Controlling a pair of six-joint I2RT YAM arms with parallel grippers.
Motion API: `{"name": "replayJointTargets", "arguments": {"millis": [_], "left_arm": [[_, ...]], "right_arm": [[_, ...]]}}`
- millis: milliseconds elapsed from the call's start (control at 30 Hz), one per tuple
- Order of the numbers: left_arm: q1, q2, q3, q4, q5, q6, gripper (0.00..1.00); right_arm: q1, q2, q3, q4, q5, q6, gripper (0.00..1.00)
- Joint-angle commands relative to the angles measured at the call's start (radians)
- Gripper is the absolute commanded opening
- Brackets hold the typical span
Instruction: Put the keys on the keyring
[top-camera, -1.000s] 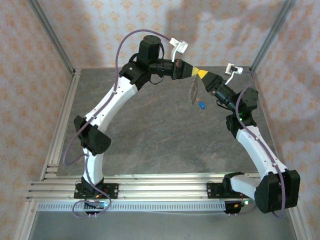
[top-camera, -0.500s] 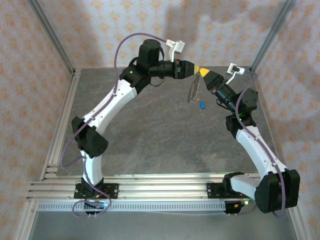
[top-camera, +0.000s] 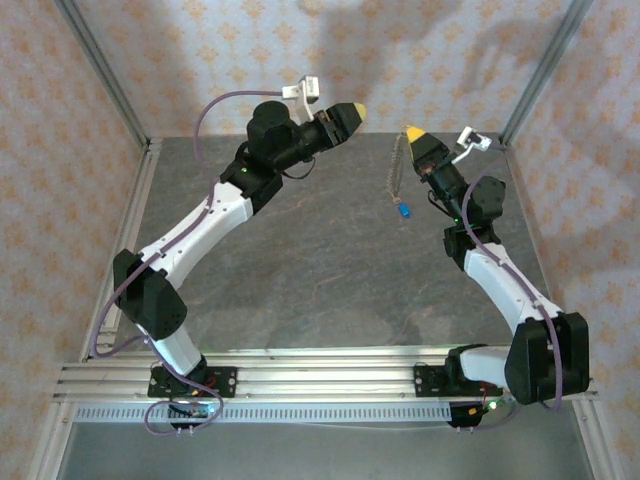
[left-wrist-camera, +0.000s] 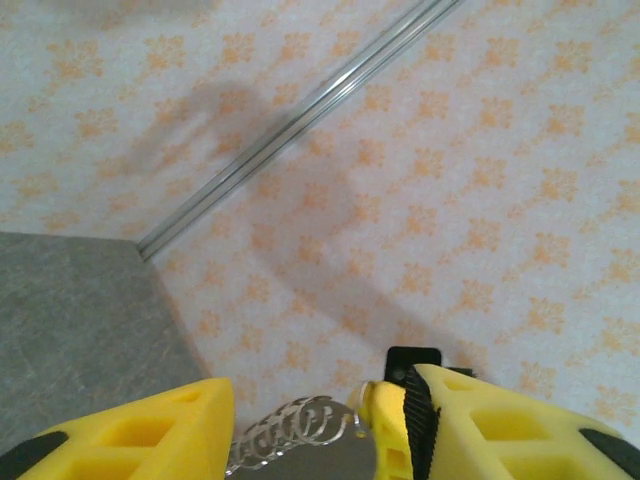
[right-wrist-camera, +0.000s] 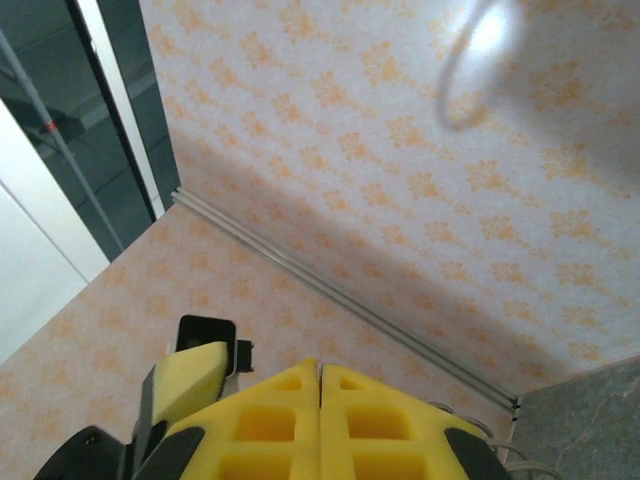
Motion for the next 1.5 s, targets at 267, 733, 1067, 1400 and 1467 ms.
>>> {"name": "replayJointTargets", "arguments": {"millis": [267, 733, 1067, 1400, 1467], "left_arm": [[-0.047, 0.133, 0.136, 0.034, 0.050, 0.000, 0.39], [-0.084, 0.174, 0.179, 0.003, 0.080, 0.026, 0.38], [-0.097, 0.177, 0.190, -0.012, 0.091, 0.034, 0.36], [-0.104, 0.180, 0.190, -0.012, 0.097, 0.038, 0.35], [-0.106, 0.180, 0.193, -0.014, 0.096, 0.039, 0.34]], "right_arm": [[0.024, -0.004, -0.019, 0.048, 0.092, 0.029, 0.00], [0.036, 0.005, -0.014, 0.061, 0.080, 0.033, 0.00], [0.047, 0.005, -0.009, 0.066, 0.081, 0.033, 0.00], [0.052, 0.003, -0.008, 0.066, 0.077, 0.031, 0.00], [0.053, 0.005, -0.005, 0.066, 0.076, 0.031, 0.00]]}}
